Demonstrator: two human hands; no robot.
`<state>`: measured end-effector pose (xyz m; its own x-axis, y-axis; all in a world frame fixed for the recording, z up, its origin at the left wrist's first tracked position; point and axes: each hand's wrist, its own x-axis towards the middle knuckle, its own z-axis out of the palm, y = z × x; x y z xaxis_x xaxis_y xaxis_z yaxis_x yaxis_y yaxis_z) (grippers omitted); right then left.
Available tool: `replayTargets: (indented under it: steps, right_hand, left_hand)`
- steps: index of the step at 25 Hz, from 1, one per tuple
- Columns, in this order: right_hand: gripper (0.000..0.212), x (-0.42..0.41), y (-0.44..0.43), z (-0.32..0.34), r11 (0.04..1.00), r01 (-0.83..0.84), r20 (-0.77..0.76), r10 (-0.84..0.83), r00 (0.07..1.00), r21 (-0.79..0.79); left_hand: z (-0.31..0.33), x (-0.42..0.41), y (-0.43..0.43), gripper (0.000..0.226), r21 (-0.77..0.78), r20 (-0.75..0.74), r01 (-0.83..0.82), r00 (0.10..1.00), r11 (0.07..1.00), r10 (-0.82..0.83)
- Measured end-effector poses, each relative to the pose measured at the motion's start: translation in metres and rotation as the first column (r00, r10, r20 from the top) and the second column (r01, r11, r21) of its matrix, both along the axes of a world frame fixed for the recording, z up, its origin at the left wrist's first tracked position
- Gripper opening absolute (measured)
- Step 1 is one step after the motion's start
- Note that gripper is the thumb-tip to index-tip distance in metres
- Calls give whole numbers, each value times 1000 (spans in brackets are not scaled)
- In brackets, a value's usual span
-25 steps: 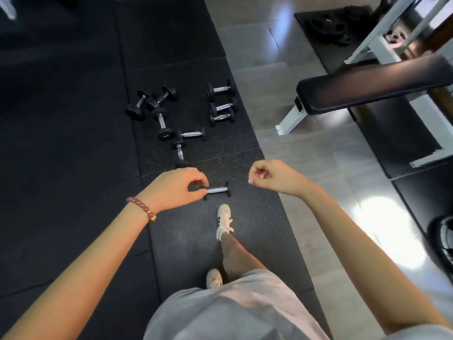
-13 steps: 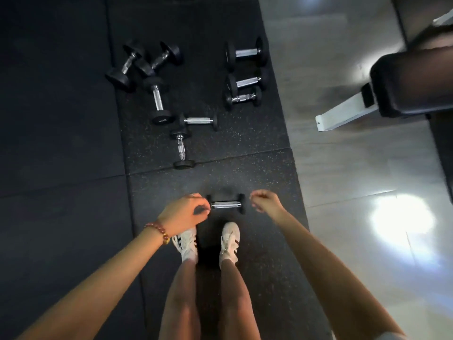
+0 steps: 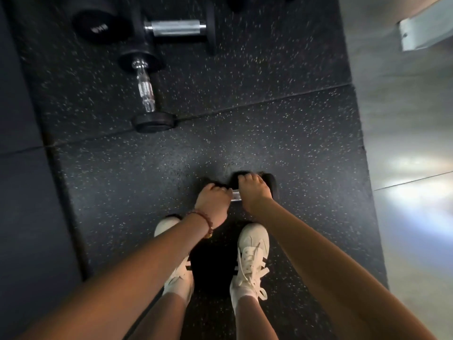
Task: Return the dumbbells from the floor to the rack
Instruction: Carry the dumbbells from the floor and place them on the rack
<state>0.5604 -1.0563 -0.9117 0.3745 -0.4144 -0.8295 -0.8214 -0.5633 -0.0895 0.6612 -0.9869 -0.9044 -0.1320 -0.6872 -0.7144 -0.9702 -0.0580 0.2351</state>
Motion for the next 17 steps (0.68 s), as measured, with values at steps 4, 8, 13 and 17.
replayTargets:
  steps: [4,8,13,17]
  right_hand:
    - [39,0,-1,-38,993,-25,-77,34,996,115]
    - [27,-5,-3,-49,998,-44,-57,46,997,43]
    - [23,-7,3,-26,995,-84,4,84,996,45]
    - [21,-2,4,38,995,-98,62,97,993,22]
  left_hand:
    - [-40,-19,-11,49,68,133,86,987,994,-94]
    - [-44,-18,-16,32,55,166,118,978,992,-125]
    - [-24,-10,-11,26,49,189,184,963,982,-190]
    - [42,0,-15,16,73,171,253,950,965,-262]
